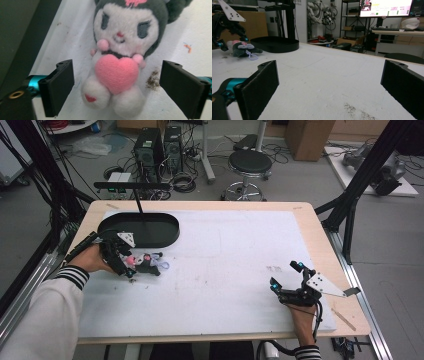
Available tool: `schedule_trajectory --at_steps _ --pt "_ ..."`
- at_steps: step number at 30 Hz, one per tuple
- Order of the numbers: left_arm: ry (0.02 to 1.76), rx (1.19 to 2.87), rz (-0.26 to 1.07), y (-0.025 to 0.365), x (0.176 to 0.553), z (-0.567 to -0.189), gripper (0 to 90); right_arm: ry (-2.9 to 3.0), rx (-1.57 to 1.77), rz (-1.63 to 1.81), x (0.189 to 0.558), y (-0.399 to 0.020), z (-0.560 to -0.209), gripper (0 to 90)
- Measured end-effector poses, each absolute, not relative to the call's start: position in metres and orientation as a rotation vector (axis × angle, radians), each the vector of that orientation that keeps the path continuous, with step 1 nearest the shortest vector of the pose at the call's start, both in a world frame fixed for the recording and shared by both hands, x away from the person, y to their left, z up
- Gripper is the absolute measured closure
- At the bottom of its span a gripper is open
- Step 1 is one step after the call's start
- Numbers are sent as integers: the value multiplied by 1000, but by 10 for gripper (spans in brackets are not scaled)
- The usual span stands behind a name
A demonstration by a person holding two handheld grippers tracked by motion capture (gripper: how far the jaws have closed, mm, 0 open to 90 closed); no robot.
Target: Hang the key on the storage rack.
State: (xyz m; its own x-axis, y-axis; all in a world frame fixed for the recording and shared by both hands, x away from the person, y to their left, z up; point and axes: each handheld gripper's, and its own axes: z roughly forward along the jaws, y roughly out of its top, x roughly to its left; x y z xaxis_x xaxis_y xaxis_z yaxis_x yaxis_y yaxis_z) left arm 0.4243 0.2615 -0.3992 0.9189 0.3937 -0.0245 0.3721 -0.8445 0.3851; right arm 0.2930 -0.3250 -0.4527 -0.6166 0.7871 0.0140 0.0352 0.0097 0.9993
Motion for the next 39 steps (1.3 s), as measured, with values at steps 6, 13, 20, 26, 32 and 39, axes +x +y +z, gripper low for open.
schedule_trajectory --at_steps 6,13,20,26,32,39 --pt "626 2711 94 261 424 -401 446 1709 852 1672 293 -325 -453 6" --pt "610 2728 130 259 418 -398 548 1709 853 1672 293 -325 -453 6" --pt "619 2703 113 259 417 -393 556 1710 852 1671 293 -325 -453 6" --pt "652 2617 114 263 417 -386 556 1710 845 1660 293 -325 -453 6" --pt "657 2530 139 269 412 -373 555 1712 849 1662 292 -324 -453 6" --pt "712 2366 232 281 404 -352 558 1715 848 1658 292 -324 -453 6"
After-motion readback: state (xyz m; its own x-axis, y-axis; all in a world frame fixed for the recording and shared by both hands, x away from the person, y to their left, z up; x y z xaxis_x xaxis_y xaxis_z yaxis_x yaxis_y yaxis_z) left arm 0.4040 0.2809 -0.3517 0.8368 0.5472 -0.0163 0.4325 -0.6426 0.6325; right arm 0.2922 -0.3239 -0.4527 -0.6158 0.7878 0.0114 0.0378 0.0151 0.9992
